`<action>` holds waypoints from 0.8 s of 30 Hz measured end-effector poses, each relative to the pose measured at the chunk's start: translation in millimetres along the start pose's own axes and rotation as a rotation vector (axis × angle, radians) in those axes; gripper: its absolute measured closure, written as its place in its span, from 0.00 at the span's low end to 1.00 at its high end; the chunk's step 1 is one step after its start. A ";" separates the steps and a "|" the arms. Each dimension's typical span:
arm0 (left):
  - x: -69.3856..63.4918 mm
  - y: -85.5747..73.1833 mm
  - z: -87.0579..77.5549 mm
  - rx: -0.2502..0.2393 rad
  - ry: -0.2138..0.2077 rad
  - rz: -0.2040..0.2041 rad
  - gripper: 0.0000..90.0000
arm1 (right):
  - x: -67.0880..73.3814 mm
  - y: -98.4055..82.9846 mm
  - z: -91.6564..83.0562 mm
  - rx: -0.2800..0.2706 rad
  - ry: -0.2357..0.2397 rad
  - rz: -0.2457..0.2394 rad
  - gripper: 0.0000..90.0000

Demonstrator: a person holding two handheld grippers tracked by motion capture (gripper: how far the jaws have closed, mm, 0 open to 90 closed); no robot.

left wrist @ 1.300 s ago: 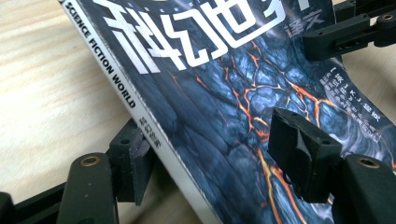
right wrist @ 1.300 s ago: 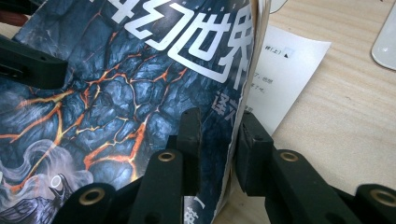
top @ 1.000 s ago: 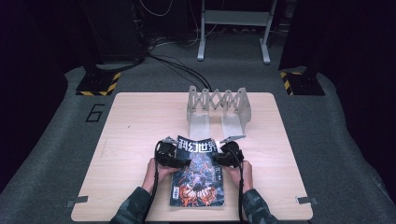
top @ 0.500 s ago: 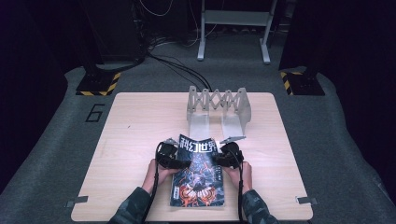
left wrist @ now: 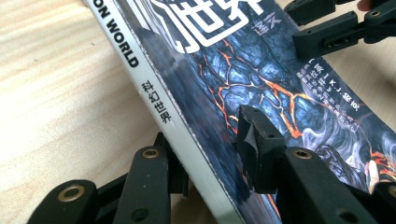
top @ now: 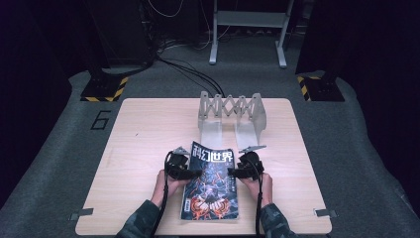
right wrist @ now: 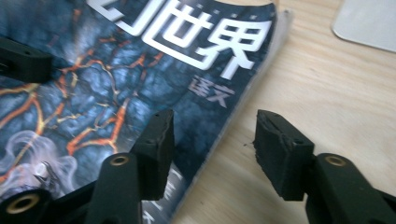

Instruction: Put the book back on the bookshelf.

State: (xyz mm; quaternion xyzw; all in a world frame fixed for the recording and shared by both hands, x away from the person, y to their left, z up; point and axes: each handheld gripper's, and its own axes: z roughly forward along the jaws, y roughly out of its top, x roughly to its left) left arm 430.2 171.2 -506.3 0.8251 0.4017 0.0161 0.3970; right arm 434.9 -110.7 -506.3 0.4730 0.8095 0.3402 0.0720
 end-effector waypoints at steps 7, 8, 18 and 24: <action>-8.9 0.1 -5.0 -0.048 0.019 0.034 0.77 | -4.3 -4.0 -3.1 -0.003 0.002 0.000 0.40; -10.4 -0.1 -6.4 -0.057 0.022 0.046 0.78 | -5.2 -3.9 -2.9 -0.007 0.006 -0.005 0.39; -20.1 -8.7 -16.9 -0.184 0.003 0.082 0.81 | -10.7 4.2 0.2 0.014 0.076 0.014 0.31; -22.3 -12.7 -21.9 -0.226 -0.007 0.103 0.82 | -18.2 9.6 6.0 0.003 0.149 0.020 0.30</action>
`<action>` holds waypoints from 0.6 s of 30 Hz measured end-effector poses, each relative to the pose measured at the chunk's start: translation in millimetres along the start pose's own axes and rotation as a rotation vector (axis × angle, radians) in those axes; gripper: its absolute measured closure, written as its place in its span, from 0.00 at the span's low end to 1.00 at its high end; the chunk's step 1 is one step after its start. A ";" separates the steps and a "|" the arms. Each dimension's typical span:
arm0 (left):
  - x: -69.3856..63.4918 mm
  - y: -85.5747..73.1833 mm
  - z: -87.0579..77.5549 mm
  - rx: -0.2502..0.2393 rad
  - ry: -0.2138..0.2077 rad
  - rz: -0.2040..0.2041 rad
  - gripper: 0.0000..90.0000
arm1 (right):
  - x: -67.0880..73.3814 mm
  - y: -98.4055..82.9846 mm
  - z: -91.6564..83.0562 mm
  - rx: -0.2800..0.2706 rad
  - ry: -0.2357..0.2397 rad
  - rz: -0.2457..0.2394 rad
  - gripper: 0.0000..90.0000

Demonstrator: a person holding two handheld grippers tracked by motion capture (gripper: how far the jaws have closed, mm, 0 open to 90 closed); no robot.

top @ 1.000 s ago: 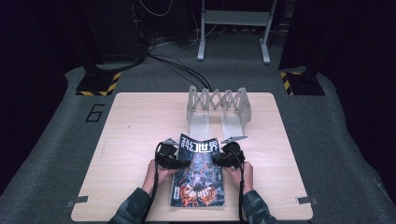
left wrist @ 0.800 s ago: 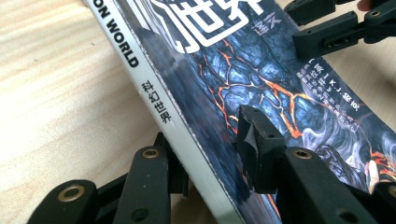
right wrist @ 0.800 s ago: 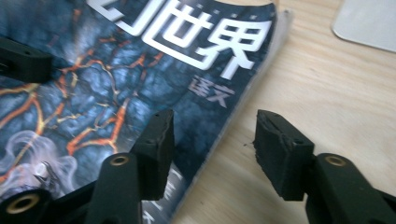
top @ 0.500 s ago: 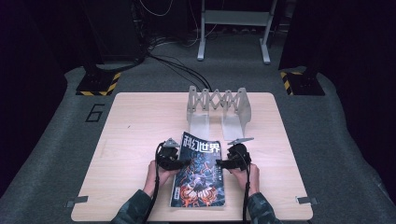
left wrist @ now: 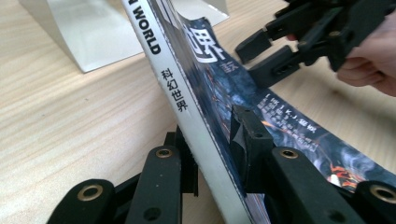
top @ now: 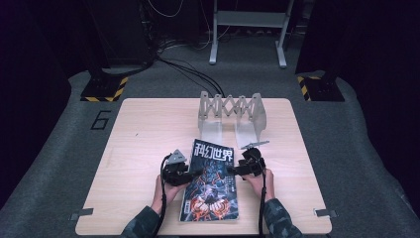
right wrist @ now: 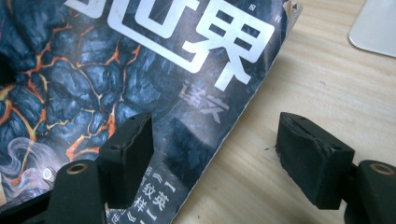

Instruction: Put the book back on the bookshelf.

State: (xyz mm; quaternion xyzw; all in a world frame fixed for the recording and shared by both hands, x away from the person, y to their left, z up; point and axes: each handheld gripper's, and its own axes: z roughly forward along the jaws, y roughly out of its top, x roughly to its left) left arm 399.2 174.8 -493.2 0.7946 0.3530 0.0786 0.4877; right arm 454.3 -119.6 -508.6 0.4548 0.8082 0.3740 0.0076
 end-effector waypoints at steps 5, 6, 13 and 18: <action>-1.8 -1.0 -4.1 -0.026 -0.015 0.026 0.82 | -2.8 6.1 4.7 0.014 0.045 0.009 0.29; -2.5 -1.4 -4.6 -0.031 -0.020 0.019 0.82 | -3.5 7.5 5.5 0.011 0.049 -0.001 0.29; -3.0 -2.0 -9.1 -0.047 -0.041 0.055 0.82 | -6.6 12.5 11.6 0.004 0.120 -0.006 0.28; -4.7 -1.3 -10.7 -0.053 -0.053 0.057 0.82 | -7.2 17.0 11.5 -0.022 0.160 -0.010 0.32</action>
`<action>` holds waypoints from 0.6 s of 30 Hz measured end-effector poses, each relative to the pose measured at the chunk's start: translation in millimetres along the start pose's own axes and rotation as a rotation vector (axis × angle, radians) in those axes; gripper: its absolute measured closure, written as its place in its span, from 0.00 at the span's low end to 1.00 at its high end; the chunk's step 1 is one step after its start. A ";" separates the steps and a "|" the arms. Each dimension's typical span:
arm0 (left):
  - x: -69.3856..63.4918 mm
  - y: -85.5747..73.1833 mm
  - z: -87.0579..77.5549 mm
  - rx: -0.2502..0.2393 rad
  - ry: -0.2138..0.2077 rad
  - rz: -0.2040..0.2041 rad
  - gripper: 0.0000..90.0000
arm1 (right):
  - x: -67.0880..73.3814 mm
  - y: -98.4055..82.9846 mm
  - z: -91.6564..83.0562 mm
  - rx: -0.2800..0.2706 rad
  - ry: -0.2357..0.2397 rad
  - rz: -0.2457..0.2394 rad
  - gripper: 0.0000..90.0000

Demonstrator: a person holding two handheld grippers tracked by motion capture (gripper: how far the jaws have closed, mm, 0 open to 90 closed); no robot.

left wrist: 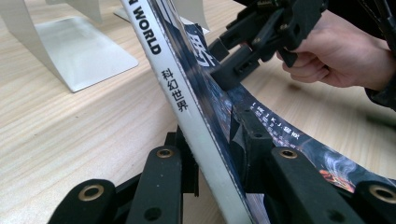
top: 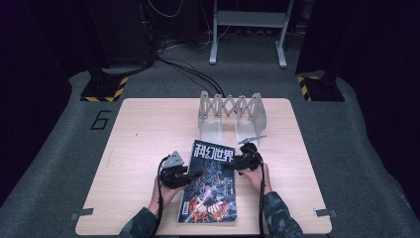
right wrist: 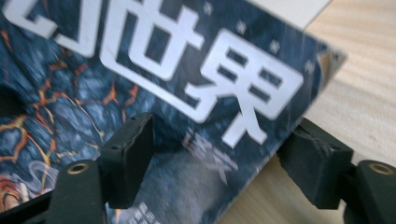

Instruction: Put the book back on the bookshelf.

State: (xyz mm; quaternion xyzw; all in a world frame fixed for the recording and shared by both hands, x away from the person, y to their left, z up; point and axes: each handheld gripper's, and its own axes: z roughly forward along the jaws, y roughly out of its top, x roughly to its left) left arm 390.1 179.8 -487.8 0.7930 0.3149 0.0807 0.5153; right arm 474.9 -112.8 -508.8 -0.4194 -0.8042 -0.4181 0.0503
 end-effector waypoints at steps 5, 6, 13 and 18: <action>3.1 1.2 -2.3 0.009 -0.013 -0.010 0.82 | 1.5 1.7 -6.4 -0.020 -0.013 0.012 0.43; 5.2 2.3 -3.1 0.023 -0.021 -0.003 0.81 | 0.9 1.5 -8.0 -0.032 -0.012 0.007 0.45; 11.6 7.8 -2.5 0.074 -0.048 -0.044 0.81 | 3.2 1.2 -14.8 -0.061 -0.038 -0.007 0.57; 18.6 11.6 -2.7 0.116 -0.065 -0.066 0.79 | 7.4 1.7 -20.7 -0.079 -0.057 -0.021 0.69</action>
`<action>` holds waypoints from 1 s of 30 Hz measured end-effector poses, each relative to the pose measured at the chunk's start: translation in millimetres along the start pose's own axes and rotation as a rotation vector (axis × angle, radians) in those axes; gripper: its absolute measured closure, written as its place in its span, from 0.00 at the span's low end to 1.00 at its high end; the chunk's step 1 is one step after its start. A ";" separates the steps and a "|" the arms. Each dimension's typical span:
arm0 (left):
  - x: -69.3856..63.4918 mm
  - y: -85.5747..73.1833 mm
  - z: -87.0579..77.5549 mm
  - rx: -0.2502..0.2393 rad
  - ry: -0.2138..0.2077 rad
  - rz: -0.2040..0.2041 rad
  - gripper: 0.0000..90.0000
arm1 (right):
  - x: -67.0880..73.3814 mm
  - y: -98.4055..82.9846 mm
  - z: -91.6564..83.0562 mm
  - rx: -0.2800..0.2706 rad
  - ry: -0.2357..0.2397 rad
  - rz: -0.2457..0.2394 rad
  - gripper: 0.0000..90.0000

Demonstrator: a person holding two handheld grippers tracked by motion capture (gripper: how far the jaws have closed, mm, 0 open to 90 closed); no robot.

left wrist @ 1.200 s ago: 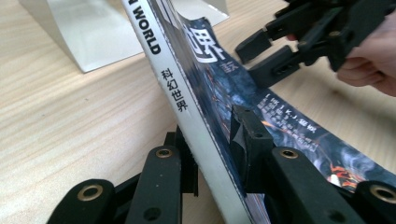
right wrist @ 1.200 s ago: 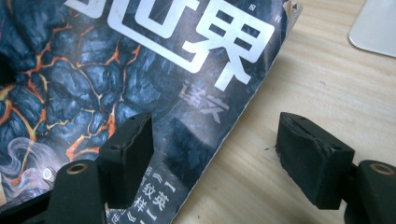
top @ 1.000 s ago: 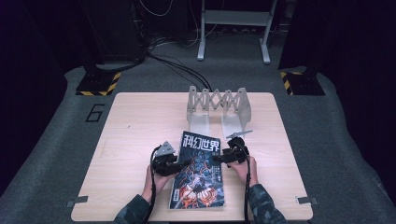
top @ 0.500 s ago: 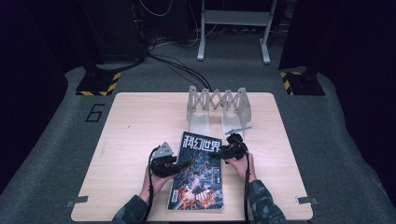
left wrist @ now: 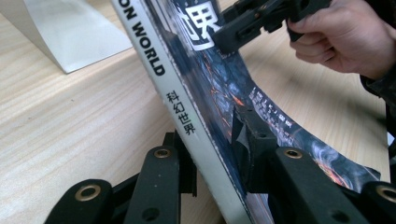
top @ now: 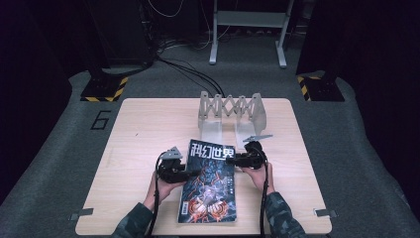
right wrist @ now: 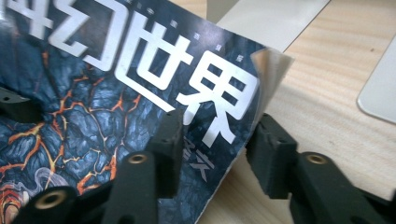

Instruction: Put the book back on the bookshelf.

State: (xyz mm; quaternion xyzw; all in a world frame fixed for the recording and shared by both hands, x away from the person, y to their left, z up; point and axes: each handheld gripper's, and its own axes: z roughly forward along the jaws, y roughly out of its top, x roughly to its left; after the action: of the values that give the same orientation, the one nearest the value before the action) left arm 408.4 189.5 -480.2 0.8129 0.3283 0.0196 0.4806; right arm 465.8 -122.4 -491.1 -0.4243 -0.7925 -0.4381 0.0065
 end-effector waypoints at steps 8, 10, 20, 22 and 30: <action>7.6 5.9 -1.0 0.055 -0.042 -0.020 0.76 | 10.0 3.5 -5.7 -0.001 -0.044 -0.054 0.79; 10.9 9.4 -1.8 0.081 -0.069 -0.030 0.73 | 13.2 4.7 -7.7 -0.010 -0.051 -0.079 0.81; 13.1 15.9 -3.7 0.118 -0.102 -0.036 0.66 | 24.6 10.5 -16.4 -0.035 -0.073 -0.132 0.84; 13.7 18.0 -4.0 0.114 -0.101 -0.033 0.66 | 24.6 11.4 -17.1 -0.043 -0.073 -0.149 0.84; 16.1 27.8 -2.3 0.134 -0.132 -0.024 0.64 | 31.6 16.2 -24.2 -0.067 -0.075 -0.191 0.85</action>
State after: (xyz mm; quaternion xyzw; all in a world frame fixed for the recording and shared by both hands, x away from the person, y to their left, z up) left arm 434.5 191.2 -461.4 0.8388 0.3064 -0.0617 0.4458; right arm 447.8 -114.2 -453.0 -0.3628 -0.8139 -0.4470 -0.0790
